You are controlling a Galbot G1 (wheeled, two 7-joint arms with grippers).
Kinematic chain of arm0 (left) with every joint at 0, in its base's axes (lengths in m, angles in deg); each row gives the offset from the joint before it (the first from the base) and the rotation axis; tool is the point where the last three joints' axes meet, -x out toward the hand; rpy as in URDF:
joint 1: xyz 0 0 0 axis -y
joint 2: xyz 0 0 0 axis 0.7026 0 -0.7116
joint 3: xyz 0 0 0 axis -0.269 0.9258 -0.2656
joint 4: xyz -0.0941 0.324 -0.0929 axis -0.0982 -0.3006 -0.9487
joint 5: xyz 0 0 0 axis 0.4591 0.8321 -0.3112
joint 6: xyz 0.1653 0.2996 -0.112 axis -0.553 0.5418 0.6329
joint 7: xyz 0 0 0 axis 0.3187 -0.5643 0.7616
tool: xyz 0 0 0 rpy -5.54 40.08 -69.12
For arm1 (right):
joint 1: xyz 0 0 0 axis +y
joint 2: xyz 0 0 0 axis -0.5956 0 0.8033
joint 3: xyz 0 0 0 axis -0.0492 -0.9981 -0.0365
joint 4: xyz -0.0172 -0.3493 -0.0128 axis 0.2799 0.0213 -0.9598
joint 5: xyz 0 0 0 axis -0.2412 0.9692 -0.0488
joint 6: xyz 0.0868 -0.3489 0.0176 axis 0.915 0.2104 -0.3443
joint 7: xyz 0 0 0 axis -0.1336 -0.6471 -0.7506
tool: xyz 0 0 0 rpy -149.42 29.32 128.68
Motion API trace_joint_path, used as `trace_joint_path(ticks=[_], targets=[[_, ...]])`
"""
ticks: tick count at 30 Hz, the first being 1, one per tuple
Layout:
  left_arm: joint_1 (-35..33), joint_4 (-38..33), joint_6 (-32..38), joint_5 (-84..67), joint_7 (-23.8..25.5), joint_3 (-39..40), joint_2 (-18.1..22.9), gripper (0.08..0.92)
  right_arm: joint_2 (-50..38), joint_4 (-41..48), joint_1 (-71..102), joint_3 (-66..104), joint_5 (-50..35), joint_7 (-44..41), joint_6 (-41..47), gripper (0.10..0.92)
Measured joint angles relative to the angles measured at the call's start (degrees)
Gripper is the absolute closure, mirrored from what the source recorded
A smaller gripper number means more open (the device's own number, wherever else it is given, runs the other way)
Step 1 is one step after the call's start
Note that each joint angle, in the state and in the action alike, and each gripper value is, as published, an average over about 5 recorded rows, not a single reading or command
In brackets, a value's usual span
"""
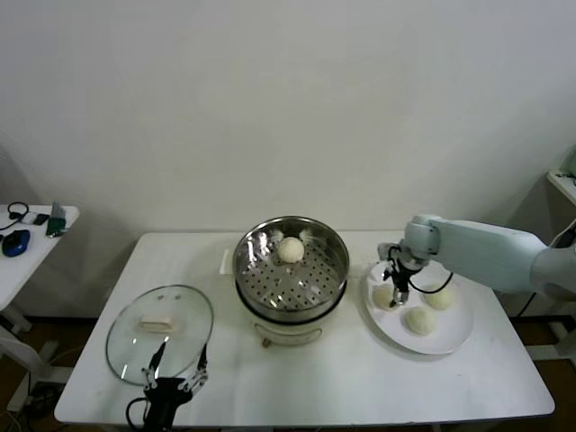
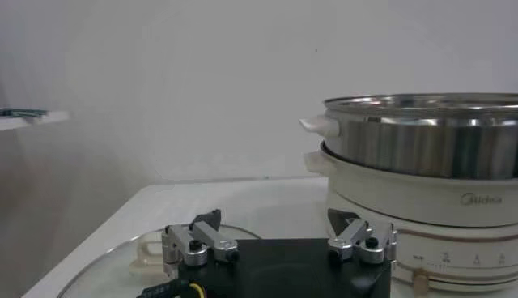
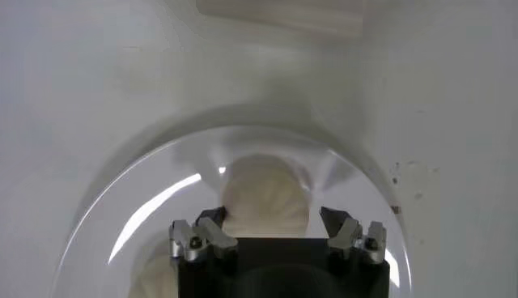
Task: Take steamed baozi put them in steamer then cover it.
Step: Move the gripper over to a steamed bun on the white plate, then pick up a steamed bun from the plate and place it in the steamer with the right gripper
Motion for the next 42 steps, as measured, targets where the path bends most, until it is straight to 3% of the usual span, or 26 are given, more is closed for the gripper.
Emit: trace_joint_path(ticks=[7,22,33,42], targets=[[-0.09,-0.12,0.01,0.02,-0.11,0.3,0.15,0.177,-0.41,-0.58,-0.92,0.07,-0.75,-1.13,-0.27,0.425],[-0.26,-1.32,-0.39,-0.02,-0.11,-0.21,-0.05,0.177,1.49,-5.34,-21.42,-7.44,-9.16,-8.02,-3.09,0.431],[0.14,-1.58,-0.49,-0.02,-0.04,0.48,-0.19,0.177,10.09,-12.72,-34.42,-5.9,-21.49,-9.03,-0.17,0.431],[-0.15,-2.03,-0.41,-0.24,-0.02,0.3,-0.82,0.177,19.23,-13.15,-31.24,-5.06,-24.48,-5.69,2.74,0.431]])
